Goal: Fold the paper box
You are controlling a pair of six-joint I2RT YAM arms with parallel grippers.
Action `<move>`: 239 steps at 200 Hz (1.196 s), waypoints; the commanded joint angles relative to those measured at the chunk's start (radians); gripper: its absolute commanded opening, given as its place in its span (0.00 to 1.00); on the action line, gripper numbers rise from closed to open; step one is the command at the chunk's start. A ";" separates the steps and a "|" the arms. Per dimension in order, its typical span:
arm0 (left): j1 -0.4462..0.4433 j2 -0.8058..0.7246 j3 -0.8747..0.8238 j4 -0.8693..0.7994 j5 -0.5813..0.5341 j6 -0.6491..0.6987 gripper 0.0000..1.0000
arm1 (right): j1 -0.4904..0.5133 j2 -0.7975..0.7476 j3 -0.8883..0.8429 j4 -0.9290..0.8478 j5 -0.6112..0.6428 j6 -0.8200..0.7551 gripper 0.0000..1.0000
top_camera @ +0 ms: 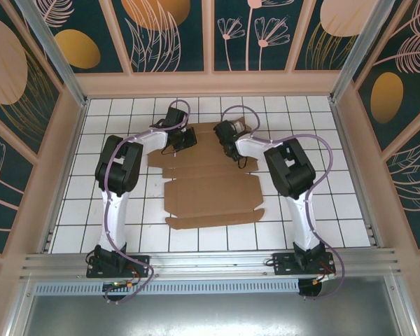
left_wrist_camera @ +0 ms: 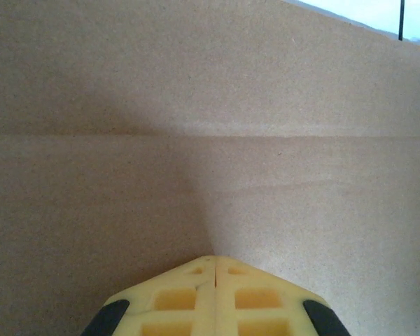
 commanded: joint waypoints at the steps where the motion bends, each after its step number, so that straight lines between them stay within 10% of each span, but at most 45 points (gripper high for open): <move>1: 0.000 0.038 -0.034 -0.093 -0.028 -0.004 0.03 | 0.003 -0.040 0.019 0.052 -0.030 0.008 0.00; 33: 0.001 0.036 -0.036 -0.092 -0.026 -0.008 0.03 | -0.147 -0.253 -0.074 0.063 -0.413 0.196 0.52; 56: 0.001 0.038 -0.040 -0.085 -0.010 -0.018 0.03 | -0.277 -0.429 -0.230 0.151 -0.724 0.339 0.61; 96: 0.005 0.042 -0.042 -0.077 0.004 -0.026 0.03 | -0.389 -0.539 -0.449 0.247 -1.102 0.453 0.64; 239: 0.005 0.047 -0.057 -0.068 0.005 -0.033 0.03 | -0.384 -0.418 -0.561 0.359 -1.346 0.525 0.51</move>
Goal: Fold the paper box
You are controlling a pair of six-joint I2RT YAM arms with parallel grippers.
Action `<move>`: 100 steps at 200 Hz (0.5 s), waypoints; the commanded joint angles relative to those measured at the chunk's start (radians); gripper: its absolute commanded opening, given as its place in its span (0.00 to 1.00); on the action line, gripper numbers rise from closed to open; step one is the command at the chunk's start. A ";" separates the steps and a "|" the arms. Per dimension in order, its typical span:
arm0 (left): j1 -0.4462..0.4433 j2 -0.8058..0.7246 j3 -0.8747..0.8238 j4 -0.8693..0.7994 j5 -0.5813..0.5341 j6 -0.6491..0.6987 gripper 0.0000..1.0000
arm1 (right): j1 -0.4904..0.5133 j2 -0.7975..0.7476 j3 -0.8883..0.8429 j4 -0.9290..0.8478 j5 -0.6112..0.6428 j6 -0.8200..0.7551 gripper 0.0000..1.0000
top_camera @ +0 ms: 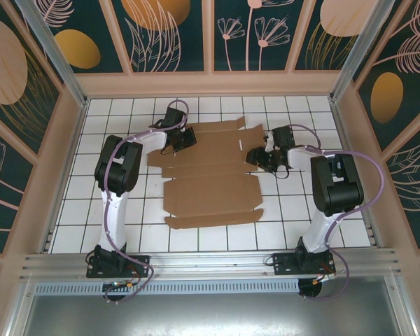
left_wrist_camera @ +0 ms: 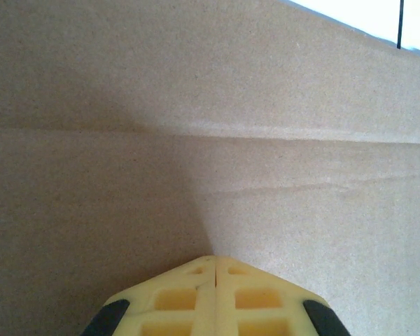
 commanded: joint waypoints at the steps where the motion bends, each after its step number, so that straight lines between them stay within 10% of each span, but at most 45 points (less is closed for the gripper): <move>1: -0.001 0.048 -0.046 -0.089 -0.014 -0.008 0.03 | 0.006 -0.025 -0.011 0.042 -0.076 0.031 0.51; 100: -0.002 0.050 -0.051 -0.078 0.007 -0.017 0.03 | 0.192 0.013 0.102 -0.117 0.116 -0.049 0.46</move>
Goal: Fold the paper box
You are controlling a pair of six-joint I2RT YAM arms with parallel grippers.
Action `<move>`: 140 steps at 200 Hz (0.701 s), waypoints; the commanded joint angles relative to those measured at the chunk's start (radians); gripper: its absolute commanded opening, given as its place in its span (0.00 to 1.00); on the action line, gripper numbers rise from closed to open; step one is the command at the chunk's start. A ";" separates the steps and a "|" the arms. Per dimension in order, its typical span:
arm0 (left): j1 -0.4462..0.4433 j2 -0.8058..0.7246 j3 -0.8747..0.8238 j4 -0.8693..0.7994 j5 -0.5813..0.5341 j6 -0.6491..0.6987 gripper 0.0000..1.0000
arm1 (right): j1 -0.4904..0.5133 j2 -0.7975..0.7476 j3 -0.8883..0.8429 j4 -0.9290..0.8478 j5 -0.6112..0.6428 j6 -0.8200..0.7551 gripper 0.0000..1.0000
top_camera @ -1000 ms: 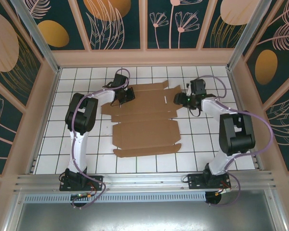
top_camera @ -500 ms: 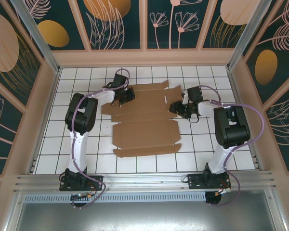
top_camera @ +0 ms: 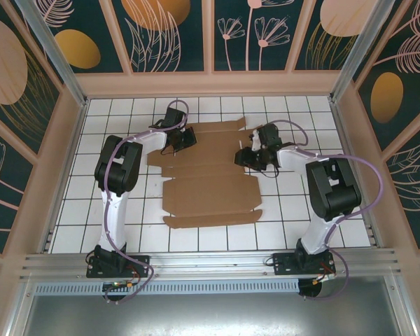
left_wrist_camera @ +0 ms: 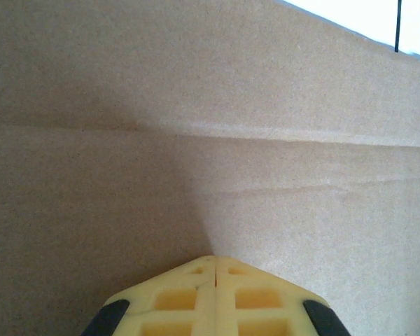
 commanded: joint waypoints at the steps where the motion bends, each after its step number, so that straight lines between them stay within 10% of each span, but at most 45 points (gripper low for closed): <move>1: -0.001 0.051 -0.048 -0.088 0.006 -0.016 0.03 | 0.039 0.048 0.042 -0.053 0.051 -0.029 0.46; 97: 0.000 0.015 -0.040 -0.084 0.011 -0.001 0.05 | 0.086 -0.085 0.214 -0.159 0.366 -0.213 0.61; 140: 0.037 -0.147 -0.053 0.000 0.054 0.010 0.28 | 0.159 0.051 0.308 -0.144 0.466 -0.243 0.65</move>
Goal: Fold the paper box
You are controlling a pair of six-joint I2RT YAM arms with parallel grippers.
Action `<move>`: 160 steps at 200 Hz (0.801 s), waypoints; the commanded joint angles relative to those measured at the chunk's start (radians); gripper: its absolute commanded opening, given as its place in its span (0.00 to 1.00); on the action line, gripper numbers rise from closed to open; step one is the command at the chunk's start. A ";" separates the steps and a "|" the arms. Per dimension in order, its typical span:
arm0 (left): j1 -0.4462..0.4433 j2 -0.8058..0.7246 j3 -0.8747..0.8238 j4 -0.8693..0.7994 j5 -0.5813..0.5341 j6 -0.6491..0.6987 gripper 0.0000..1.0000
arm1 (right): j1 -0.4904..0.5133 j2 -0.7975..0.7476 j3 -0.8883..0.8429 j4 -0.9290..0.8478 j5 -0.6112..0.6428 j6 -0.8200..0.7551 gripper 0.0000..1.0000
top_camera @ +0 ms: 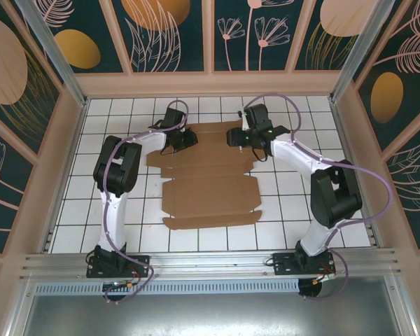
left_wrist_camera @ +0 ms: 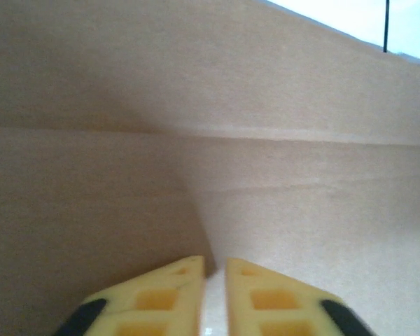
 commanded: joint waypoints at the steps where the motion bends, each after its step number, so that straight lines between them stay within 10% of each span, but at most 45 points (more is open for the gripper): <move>1: 0.036 -0.117 -0.027 -0.006 0.038 0.006 0.28 | 0.043 0.095 0.045 -0.024 0.106 -0.048 0.65; 101: 0.265 -0.284 -0.142 -0.131 -0.085 0.095 0.75 | 0.169 0.429 0.251 -0.092 0.304 -0.113 0.79; 160: 0.348 -0.164 -0.056 -0.146 0.033 0.237 0.76 | 0.168 0.491 0.191 -0.044 0.228 -0.086 0.76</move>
